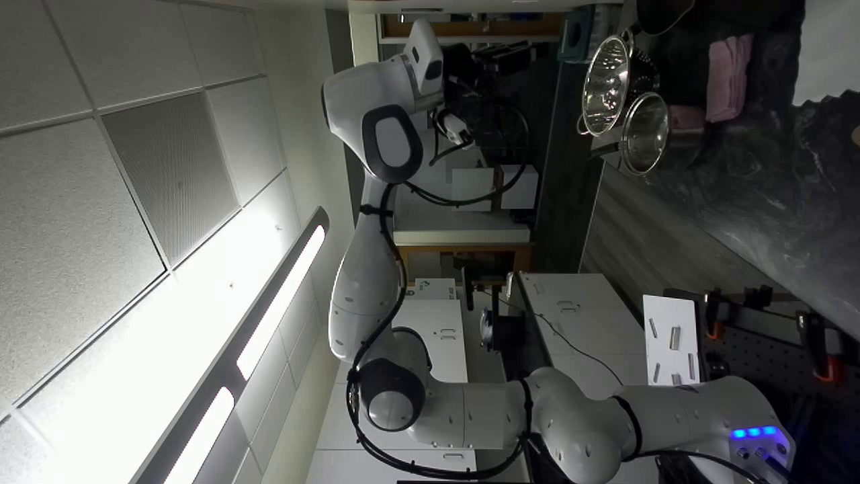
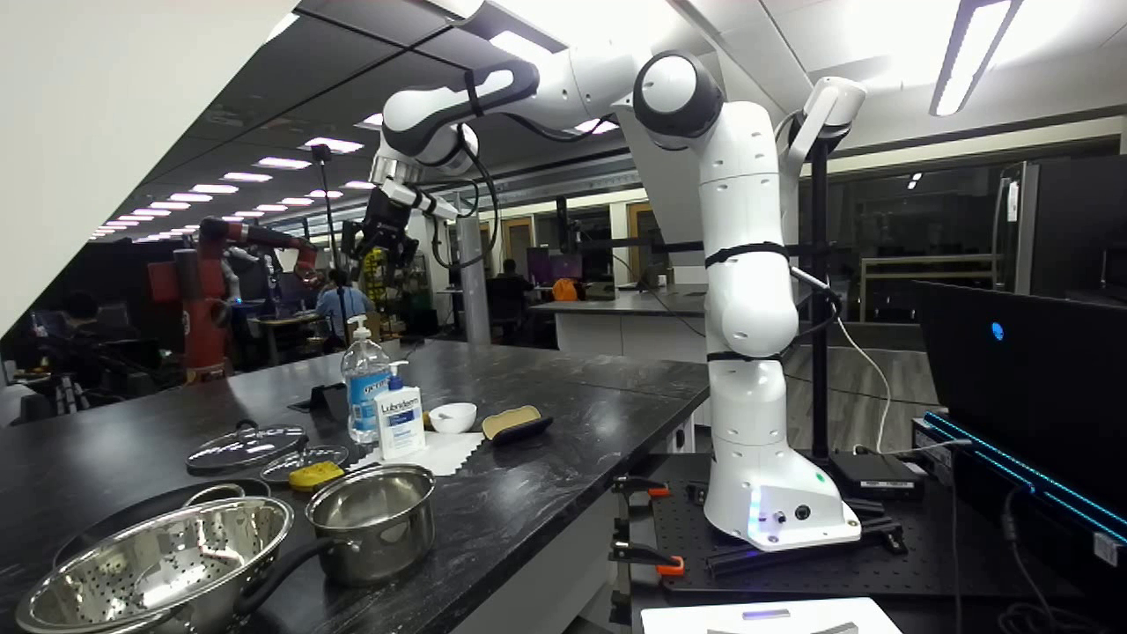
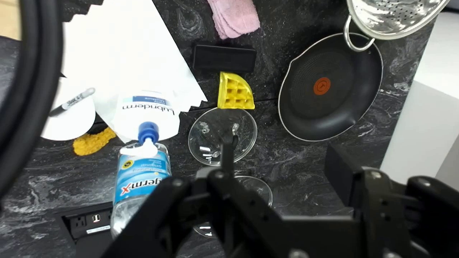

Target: Push down on the small hand soap bottle

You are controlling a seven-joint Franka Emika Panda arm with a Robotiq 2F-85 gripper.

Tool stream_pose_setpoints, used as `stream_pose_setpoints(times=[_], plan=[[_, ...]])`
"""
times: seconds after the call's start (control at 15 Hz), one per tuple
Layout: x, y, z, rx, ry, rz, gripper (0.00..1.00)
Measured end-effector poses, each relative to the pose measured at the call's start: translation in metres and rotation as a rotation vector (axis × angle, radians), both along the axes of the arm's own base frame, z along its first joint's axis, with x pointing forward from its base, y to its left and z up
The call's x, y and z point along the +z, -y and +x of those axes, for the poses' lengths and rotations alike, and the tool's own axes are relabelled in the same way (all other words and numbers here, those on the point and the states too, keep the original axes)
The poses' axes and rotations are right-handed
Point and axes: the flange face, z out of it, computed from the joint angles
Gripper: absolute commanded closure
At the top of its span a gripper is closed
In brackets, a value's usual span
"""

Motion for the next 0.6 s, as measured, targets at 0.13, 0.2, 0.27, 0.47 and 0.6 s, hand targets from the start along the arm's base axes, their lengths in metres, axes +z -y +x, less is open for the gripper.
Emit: stream_pose_setpoints(times=[0.13,0.2,0.27,0.47,0.6], plan=[[-0.001,0.006,0.004,-0.01,0.001,-0.002,0.8],[-0.002,0.009,0.006,-0.014,0.0,-0.003,0.86],[-0.003,0.013,0.008,-0.019,-0.002,-0.003,0.93],[-0.01,0.025,0.011,-0.036,-0.021,-0.005,1.0],[-0.017,0.036,0.012,-0.049,-0.043,-0.013,1.0]])
